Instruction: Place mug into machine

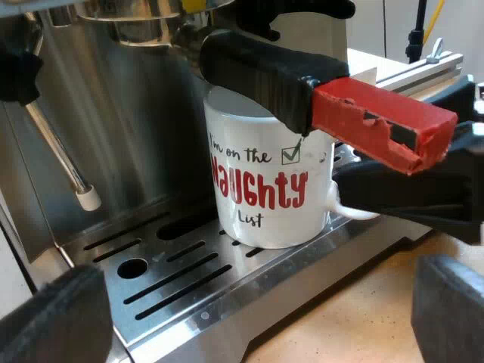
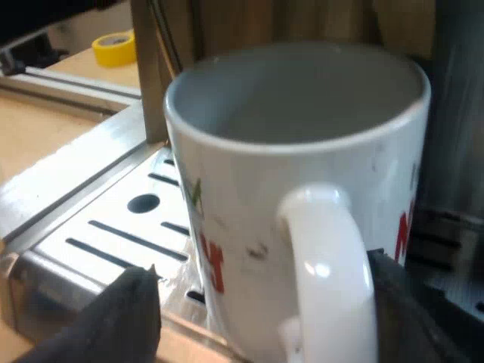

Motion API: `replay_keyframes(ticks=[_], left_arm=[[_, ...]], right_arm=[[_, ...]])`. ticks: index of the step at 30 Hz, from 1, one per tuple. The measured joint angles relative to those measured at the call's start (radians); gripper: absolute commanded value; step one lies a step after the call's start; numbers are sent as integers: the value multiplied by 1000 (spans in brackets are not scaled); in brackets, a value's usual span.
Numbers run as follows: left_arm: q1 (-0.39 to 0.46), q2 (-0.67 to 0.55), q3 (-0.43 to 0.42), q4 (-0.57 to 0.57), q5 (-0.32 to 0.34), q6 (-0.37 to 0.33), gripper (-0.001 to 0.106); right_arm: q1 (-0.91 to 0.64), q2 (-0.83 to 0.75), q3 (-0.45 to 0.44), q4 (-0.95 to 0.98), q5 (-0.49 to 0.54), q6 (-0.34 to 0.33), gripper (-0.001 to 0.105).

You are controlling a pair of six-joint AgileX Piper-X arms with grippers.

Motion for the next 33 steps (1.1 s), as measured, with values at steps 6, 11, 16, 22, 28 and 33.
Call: replay_keyframes(ticks=[6,11,16,22,28,33], left_arm=[[0,0,0,0,0,0,81],[0,0,0,0,0,0,81],[0,0,0,0,0,0,81],[0,0,0,1,0,0,81],[0,0,0,1,0,0,81],[0,0,0,1,0,0,81]], right_arm=[[0,75,-78,0,14,0,52],[0,153,-164,0,27,0,52],[0,208,-232,0,30,0,52],[0,217,-245,0,30,0,52],[18,195,-217,0,58,0,52],[51,97,-104,38,125,8,52]])
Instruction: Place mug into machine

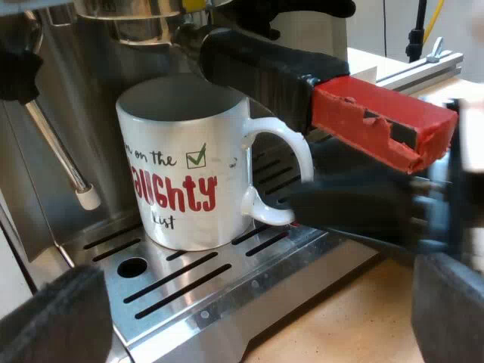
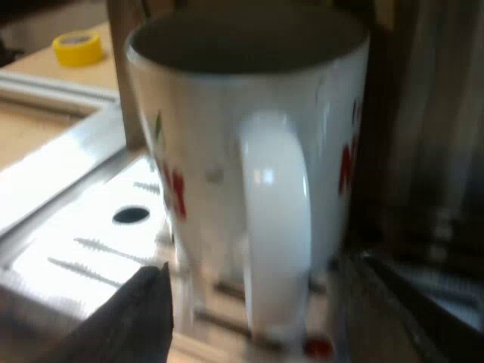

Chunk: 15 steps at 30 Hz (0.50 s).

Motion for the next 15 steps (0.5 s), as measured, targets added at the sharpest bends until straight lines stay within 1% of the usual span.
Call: replay_keyframes(ticks=[4,5,6,7,9,11,12,14,15], left_arm=[[0,0,0,-9,0,0,81],[0,0,0,-12,0,0,81],[0,0,0,-23,0,-11,81],[0,0,-4,-25,0,-15,81],[0,0,-17,-21,0,-15,81],[0,0,-43,-21,0,-15,81],[0,0,-46,-21,0,-15,81],[0,0,-67,-19,0,-15,81],[0,0,-82,-19,0,-15,81]], right_arm=[[23,-85,95,22,5,6,52],[23,-92,95,22,5,6,52],[34,-140,145,22,20,6,52],[48,-188,175,38,32,6,52],[66,-257,197,94,37,14,52],[90,-347,203,190,38,14,51],[97,-370,202,205,38,14,49],[120,-444,202,291,48,14,40],[134,-481,202,346,59,14,32]])
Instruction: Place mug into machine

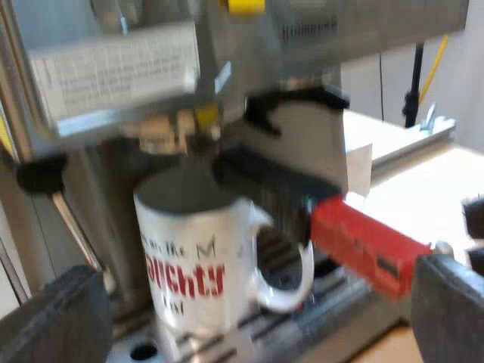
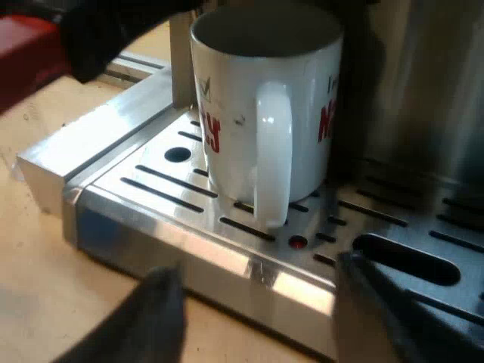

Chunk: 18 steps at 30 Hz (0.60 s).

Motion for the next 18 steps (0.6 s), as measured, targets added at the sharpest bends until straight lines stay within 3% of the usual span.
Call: replay_keyframes(ticks=[4,11,13,18], left_arm=[[0,0,-48,0,0,0,81],[0,-2,-167,104,0,9,81],[0,-2,-217,191,0,8,81],[0,-4,-316,314,0,11,81]], right_arm=[[44,-122,3,105,19,0,0],[108,-227,-11,127,66,0,0],[131,-244,-42,135,119,0,0],[155,-242,-161,243,130,0,0]])
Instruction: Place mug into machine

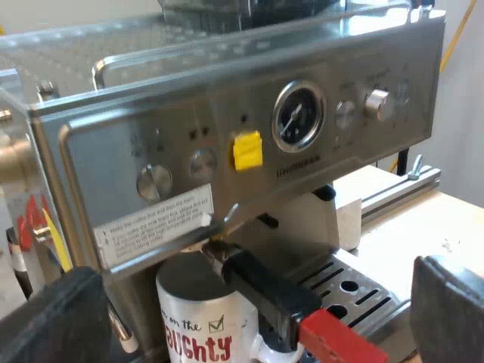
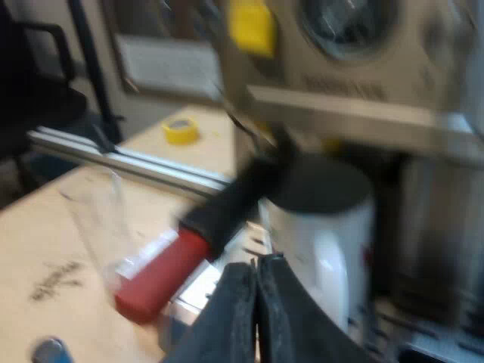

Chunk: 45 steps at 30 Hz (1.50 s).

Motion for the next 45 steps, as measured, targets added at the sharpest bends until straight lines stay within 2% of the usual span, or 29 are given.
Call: replay_keyframes(ticks=[7,13,14,15,22,26,27,31,45], left_arm=[[0,-49,-109,177,0,4,81],[0,-125,-125,264,0,4,81],[0,-130,-125,264,0,4,81],[0,-131,-125,264,0,4,81],[0,-130,-125,272,0,4,81],[0,-130,-125,273,0,4,81],[0,-130,-125,273,0,4,81],[0,-130,-125,273,0,4,81],[0,-130,-125,273,13,4,81]], right_arm=[[0,42,-119,55,28,0,0],[0,142,-172,58,45,2,0],[0,142,-172,58,45,2,0],[0,205,-224,44,59,2,0],[-25,371,-363,41,92,2,0],[-31,388,-376,41,94,2,0],[-62,427,-419,41,104,2,0],[-117,487,-492,30,101,2,0],[-145,518,-524,79,135,4,0]])
